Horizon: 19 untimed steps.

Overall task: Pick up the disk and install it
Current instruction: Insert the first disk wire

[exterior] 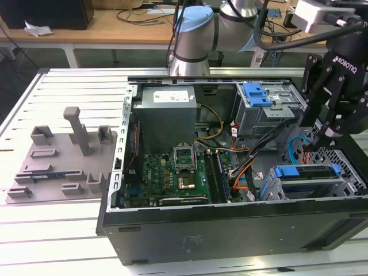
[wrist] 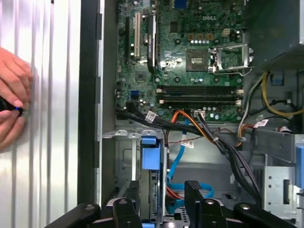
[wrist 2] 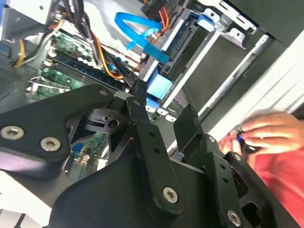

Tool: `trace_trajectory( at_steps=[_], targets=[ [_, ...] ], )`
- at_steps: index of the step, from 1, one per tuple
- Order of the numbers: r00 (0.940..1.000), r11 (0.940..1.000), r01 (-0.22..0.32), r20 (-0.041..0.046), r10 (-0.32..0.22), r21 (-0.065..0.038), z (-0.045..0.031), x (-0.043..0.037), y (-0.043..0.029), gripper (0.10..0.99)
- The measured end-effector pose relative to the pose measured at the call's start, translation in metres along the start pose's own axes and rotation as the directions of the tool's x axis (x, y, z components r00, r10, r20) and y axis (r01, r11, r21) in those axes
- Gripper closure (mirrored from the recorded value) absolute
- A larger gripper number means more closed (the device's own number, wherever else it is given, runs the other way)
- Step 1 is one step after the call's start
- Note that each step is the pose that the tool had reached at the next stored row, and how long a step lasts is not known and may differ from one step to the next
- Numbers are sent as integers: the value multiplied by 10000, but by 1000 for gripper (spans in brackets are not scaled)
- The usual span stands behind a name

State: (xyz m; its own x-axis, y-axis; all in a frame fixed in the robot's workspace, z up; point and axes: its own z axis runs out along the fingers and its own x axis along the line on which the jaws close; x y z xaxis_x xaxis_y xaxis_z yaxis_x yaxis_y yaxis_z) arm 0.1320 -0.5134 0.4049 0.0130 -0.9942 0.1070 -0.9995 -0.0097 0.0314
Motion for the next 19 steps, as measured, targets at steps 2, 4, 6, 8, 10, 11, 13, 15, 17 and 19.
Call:
trace_trajectory(
  at_steps=[2,4,6,8,10,11,13,15,17,19],
  targets=[
    [9997,10000,-5,-231,5,-19,-7,-41,-23,580],
    [9991,10000,-10,-427,9,-37,-11,-83,-50,580],
    [9979,10000,-16,-640,12,-58,-18,-137,-89,580],
    [9969,10000,-20,-784,14,-73,-25,-183,-124,580],
    [9952,10000,-25,-983,15,-95,-36,-274,-201,580],
    [9946,9999,-26,-1039,16,-101,-41,-305,-227,580],
    [9935,9999,-30,-1142,17,-113,-49,-372,-282,580],
    [9926,9999,-31,-1217,16,-123,-57,-423,-325,580],
    [9914,9999,-34,-1308,16,-138,-65,-480,-375,580],
    [9900,9999,-37,-1409,14,-162,-69,-514,-427,580]
  ],
)
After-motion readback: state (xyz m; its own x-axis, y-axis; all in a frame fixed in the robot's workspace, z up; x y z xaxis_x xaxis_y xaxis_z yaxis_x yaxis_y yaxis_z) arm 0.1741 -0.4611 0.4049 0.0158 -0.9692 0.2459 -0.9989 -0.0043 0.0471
